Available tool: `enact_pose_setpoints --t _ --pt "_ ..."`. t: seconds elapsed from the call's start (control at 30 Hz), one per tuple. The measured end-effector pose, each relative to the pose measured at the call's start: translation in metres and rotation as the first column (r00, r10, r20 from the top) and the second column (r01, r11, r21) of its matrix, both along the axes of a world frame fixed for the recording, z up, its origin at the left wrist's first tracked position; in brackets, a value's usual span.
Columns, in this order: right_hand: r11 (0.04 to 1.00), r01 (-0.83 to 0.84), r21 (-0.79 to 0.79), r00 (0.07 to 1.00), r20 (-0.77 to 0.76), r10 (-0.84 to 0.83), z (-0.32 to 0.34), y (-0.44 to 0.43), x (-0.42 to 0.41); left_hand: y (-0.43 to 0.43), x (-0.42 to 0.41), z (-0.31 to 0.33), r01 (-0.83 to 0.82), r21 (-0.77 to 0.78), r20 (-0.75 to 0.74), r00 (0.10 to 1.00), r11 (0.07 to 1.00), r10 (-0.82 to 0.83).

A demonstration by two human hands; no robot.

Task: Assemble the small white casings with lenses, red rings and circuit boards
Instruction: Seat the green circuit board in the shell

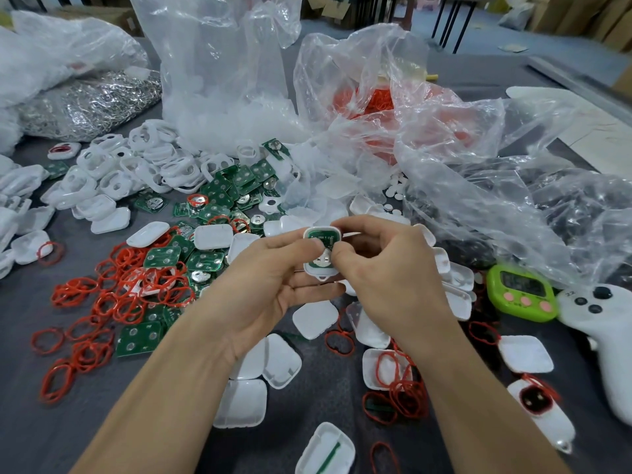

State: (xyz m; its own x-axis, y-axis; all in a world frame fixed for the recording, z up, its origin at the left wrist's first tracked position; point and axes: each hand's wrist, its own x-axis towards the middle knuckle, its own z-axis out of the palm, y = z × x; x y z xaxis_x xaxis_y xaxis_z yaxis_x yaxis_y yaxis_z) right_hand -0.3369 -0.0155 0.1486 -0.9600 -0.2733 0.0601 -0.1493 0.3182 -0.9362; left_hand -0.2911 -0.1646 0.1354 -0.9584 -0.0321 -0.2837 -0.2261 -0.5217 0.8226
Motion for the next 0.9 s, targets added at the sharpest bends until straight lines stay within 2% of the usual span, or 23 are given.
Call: enact_pose_setpoints --t 0.17,0.23,0.3,0.37,0.77,0.9 --pt "0.999 -0.023 -0.028 1.0 0.021 0.023 -0.001 0.0 0.001 0.008 -0.001 0.0 -0.109 -0.092 0.026 0.993 0.99 0.112" --pt "0.99 -0.055 -0.133 0.989 0.128 0.072 0.001 0.003 -0.003 0.007 -0.001 0.001 -0.116 -0.107 0.019 0.993 0.988 0.119" --pt "0.952 -0.042 -0.303 0.957 0.263 0.126 0.004 0.007 -0.007 0.006 -0.001 0.002 -0.122 -0.1 0.009 0.992 0.988 0.123" --pt "0.927 -0.01 -0.376 0.934 0.328 0.143 0.006 0.01 -0.011 0.006 -0.001 0.002 -0.11 -0.102 0.001 0.994 0.989 0.111" --pt "0.95 -0.073 -0.304 0.946 0.281 0.163 0.005 0.012 -0.01 0.011 0.001 0.002 -0.092 -0.17 -0.017 0.996 0.981 0.091" --pt "0.983 -0.051 -0.175 0.977 0.194 0.085 -0.002 0.009 -0.009 0.011 0.002 -0.001 -0.077 -0.22 -0.048 0.997 0.972 0.069"
